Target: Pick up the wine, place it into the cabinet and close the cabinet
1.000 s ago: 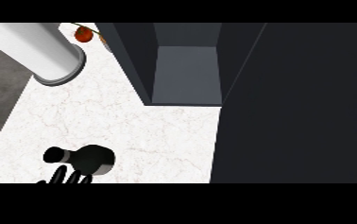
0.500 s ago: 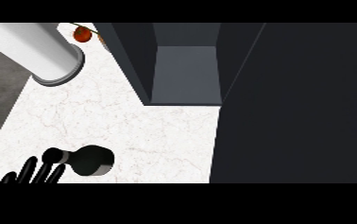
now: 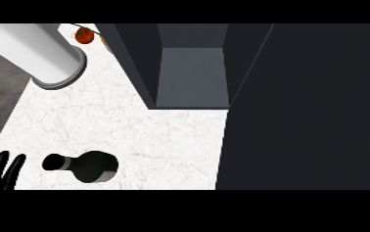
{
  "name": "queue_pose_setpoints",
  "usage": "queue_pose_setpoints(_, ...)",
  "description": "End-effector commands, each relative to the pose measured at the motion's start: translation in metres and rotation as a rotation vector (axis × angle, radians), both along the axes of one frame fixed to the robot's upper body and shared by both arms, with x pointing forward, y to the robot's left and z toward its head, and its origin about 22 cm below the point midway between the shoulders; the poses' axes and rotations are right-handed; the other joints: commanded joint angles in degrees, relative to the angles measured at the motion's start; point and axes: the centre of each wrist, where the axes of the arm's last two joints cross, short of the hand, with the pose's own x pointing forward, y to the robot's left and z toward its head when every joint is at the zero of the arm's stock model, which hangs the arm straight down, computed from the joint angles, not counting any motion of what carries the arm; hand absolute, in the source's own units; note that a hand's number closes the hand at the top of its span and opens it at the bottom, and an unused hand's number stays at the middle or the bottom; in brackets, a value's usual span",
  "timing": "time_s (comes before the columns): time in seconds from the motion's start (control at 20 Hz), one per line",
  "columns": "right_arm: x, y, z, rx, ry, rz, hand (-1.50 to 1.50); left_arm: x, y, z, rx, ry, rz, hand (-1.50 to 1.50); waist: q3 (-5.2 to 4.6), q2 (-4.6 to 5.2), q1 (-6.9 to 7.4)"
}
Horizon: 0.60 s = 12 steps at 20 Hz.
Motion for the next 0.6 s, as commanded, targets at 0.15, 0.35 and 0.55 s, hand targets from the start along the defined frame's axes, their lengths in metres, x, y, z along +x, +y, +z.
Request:
queue_pose_setpoints(0.15, -0.006, -0.009, 0.007, 0.034, -0.022, 0.029, -1.50, 0.017, 0.023, -0.007, -0.021, 0.018, 0.050, -1.50, 0.04, 0.08, -0.07)
queue_pose_setpoints(0.35, -0.017, 0.004, 0.010, 0.043, -0.031, 0.031, -1.50, 0.045, 0.049, -0.049, -0.015, 0.069, 0.035, -1.50, 0.00, 0.09, -0.52)
queue_pose_setpoints(0.55, -0.008, -0.009, 0.014, 0.018, -0.037, 0.025, -1.50, 0.046, 0.056, -0.074, -0.007, 0.107, 0.037, -1.50, 0.02, 0.11, -0.29)
